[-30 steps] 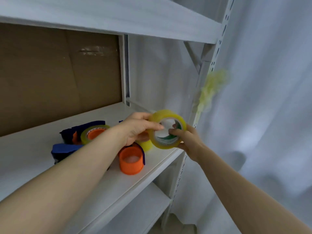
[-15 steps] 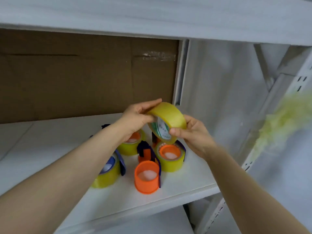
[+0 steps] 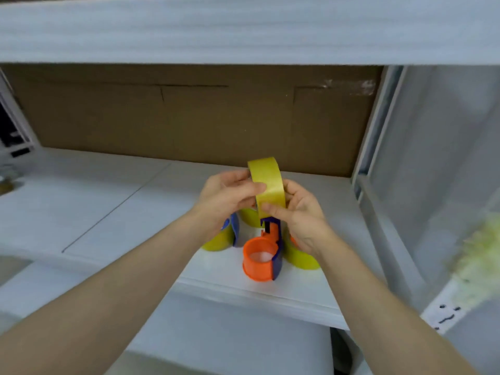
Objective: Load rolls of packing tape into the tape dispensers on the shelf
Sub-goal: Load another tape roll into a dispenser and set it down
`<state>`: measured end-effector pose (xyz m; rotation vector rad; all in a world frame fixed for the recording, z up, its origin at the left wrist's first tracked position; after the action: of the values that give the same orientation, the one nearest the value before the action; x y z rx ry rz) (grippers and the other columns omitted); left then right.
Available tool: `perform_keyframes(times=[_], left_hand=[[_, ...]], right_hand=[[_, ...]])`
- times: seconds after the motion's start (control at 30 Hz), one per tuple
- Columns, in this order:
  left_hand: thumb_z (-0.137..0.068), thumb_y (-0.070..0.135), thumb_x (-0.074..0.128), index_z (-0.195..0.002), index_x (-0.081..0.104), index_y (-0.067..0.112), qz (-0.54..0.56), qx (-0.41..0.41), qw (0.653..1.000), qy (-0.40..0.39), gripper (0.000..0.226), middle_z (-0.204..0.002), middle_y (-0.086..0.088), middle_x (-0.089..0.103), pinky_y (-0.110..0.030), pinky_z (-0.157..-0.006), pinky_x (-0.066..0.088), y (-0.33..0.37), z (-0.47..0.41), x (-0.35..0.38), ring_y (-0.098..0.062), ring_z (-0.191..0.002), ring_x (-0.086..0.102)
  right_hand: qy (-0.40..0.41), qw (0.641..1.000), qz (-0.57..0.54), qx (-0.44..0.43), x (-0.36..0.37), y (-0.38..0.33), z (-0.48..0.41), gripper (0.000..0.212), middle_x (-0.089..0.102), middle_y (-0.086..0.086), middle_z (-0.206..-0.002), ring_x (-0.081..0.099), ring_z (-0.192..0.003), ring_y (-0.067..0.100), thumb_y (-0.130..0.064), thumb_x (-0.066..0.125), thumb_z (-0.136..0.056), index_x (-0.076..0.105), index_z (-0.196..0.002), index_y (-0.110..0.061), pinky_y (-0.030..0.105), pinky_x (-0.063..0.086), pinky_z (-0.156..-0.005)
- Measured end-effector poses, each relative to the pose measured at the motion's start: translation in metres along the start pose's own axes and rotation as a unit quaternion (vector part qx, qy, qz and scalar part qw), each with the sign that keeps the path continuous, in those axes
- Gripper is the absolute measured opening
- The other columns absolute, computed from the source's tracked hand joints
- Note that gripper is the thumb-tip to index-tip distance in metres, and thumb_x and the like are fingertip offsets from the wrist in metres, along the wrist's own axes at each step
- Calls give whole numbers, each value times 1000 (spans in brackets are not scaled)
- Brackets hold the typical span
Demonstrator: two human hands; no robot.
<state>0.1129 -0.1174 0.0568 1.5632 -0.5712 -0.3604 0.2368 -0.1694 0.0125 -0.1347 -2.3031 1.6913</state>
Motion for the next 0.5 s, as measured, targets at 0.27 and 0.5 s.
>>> perform_keyframes(times=[0.27, 0.5], left_hand=[[-71, 13, 78, -84, 68, 30, -254, 254, 926, 117, 24, -87, 13, 55, -2, -73, 42, 8, 9, -49, 7, -78, 54], [-78, 7, 72, -88, 74, 5, -300, 340, 886, 96, 11, -90, 16, 49, -4, -69, 45, 4, 12, -76, 10, -80, 56]], right_hand=[[4, 999, 43, -3, 42, 0, -6, 40, 69, -2, -90, 67, -78, 9, 10, 67, -74, 59, -97, -21, 29, 56, -79], [0, 999, 43, -5, 68, 13, -15, 41, 68, 1, -90, 67, -73, 4, 14, 66, -73, 59, -99, -18, 22, 57, -72]])
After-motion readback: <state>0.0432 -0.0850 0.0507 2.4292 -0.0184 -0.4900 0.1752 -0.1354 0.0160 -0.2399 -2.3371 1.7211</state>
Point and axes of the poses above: each hand's wrist, its own z-axis away from the middle knuckle, its own x-axis out of the palm, y = z × x, the point moved 3 cm from there along -z, towards the middle knuckle
